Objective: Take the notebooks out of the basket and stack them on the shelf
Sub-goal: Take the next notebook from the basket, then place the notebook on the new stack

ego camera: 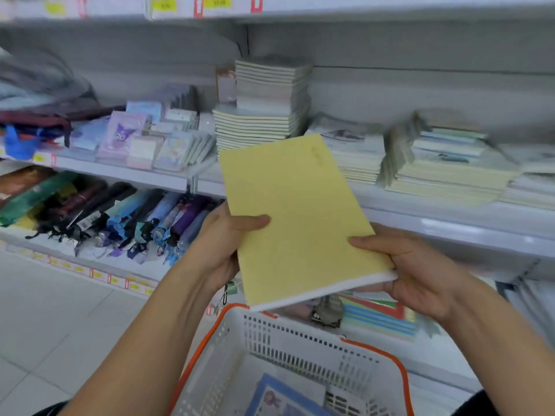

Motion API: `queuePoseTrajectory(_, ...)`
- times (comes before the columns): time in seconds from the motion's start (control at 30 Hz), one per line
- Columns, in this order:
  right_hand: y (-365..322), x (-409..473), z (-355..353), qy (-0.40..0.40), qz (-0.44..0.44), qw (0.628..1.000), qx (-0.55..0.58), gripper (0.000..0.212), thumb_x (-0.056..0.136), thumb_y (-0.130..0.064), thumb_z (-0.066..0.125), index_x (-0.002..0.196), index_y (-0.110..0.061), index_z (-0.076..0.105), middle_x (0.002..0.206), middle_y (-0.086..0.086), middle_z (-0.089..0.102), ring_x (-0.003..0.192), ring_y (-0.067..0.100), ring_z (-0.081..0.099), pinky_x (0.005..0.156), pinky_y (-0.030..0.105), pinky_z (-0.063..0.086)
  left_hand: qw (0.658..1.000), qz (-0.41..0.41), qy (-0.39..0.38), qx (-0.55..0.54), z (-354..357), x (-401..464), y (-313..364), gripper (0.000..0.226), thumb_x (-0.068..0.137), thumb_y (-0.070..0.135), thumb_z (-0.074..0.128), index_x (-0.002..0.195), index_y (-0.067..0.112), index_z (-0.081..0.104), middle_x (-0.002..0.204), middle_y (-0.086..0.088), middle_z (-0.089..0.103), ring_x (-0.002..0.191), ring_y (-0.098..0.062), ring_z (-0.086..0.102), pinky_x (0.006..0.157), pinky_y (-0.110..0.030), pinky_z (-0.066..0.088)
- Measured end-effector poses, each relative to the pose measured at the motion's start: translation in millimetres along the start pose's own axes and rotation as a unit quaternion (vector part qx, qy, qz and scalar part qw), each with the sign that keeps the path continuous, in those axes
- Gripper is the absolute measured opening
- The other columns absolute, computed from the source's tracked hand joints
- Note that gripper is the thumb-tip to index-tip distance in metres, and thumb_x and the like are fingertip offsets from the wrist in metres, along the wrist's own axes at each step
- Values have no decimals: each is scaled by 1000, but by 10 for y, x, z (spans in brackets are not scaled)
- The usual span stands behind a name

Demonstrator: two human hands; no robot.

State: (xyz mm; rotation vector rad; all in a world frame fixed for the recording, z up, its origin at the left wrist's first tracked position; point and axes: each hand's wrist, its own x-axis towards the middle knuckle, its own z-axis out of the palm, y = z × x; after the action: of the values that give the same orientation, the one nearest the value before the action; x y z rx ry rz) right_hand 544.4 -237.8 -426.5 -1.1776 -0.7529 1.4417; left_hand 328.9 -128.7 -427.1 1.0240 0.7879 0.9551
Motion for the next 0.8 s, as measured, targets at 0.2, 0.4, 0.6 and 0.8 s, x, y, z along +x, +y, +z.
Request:
queuePoseTrajectory(0.2,-403,-86,-5,65,-120,991,-9,27,96,-10,55,122,-15,63,109,8,74,80,22,74,51,37,59,995,54,-67,58,467,349,506,38,86,-3,63,122,6,58,108,-13,73,86,-27,73,65,-37,60)
queuePoseTrajectory(0.4,-940,586,-218,171,-147,970,88,27,98,5,49,122,-6,55,119,12,65,94,28,66,52,39,59,978,23,-73,196,865,915,629,29,89,14,69,112,10,53,98,-5,65,61,-12,62,45,-18,46)
queuePoseTrajectory(0.6,-1362,1194,-397,166,-102,981,-24,5,92,14,54,96,11,56,106,21,62,86,29,65,59,36,62,988,45,8,147,1063,1726,392,22,94,-4,56,114,-2,49,88,-15,53,56,-15,50,49,-19,54)
queuePoseTrajectory(0.8,-1423,1523,-731,235,-63,891,-383,47,64,-8,91,96,-2,57,88,10,59,85,24,62,78,32,54,913,112,21,392,995,2156,161,41,74,17,84,103,2,60,92,-11,68,63,-19,67,58,-32,60)
